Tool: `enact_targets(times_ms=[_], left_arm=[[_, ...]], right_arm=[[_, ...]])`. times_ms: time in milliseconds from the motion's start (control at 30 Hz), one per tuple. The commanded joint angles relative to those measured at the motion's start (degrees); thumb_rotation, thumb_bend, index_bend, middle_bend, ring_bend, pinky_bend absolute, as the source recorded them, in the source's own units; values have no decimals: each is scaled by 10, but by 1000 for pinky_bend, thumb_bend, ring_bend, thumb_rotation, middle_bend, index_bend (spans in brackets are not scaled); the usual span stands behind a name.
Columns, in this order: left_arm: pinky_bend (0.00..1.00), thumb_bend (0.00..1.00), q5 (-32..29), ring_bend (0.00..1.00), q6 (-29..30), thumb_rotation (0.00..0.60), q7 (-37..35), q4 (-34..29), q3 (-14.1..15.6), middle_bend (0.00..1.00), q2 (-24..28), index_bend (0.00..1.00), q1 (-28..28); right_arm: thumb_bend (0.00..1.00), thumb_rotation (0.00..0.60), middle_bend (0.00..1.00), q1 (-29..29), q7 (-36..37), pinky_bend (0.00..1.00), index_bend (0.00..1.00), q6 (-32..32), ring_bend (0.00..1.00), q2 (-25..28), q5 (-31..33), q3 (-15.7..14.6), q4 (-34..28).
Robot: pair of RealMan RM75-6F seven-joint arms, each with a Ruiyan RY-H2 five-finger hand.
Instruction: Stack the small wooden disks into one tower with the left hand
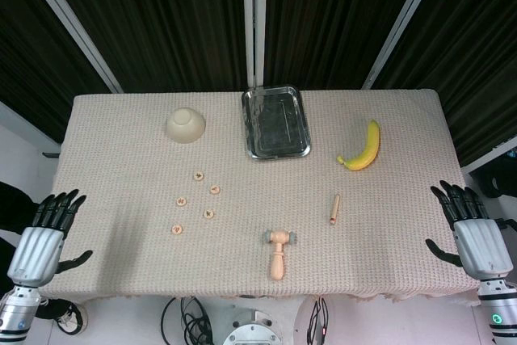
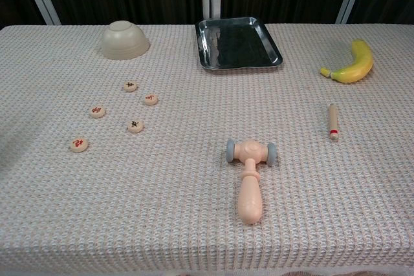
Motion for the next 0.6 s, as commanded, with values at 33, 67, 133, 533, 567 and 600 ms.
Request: enact_targets(times_ms=[33,67,133,533,567,600], left_arm=[[0,100,0,0,1,600,5,-3,-2,0,-1,65,-1],[0,99,1,0,1,600,6,-3,-2,0,-2,65,-1],[0,100,1,0,1,600,6,-3,-1,0,-3,65,0],[0,103,25,0,-11,600,18,-7,11,0,-13,67,-8],[0,104,28,0,-17,600,20,-8,12,0,-16,71,-11],[0,106,30,0,-23,600,23,-9,13,0,-18,75,-15]], right_arm=[[151,600,0,0,1,0,0,0,0,0,1,1,0],[151,600,0,0,1,0,0,0,0,0,2,1,0],[150,600,0,-1,1,0,0,0,0,1,3,1,0],[150,600,0,-3,5,0,0,5,0,3,-4,0,-2],[150,600,0,-2,3,0,0,2,0,3,-3,0,-2],[150,600,0,-1,3,0,0,0,0,2,-2,0,-2]])
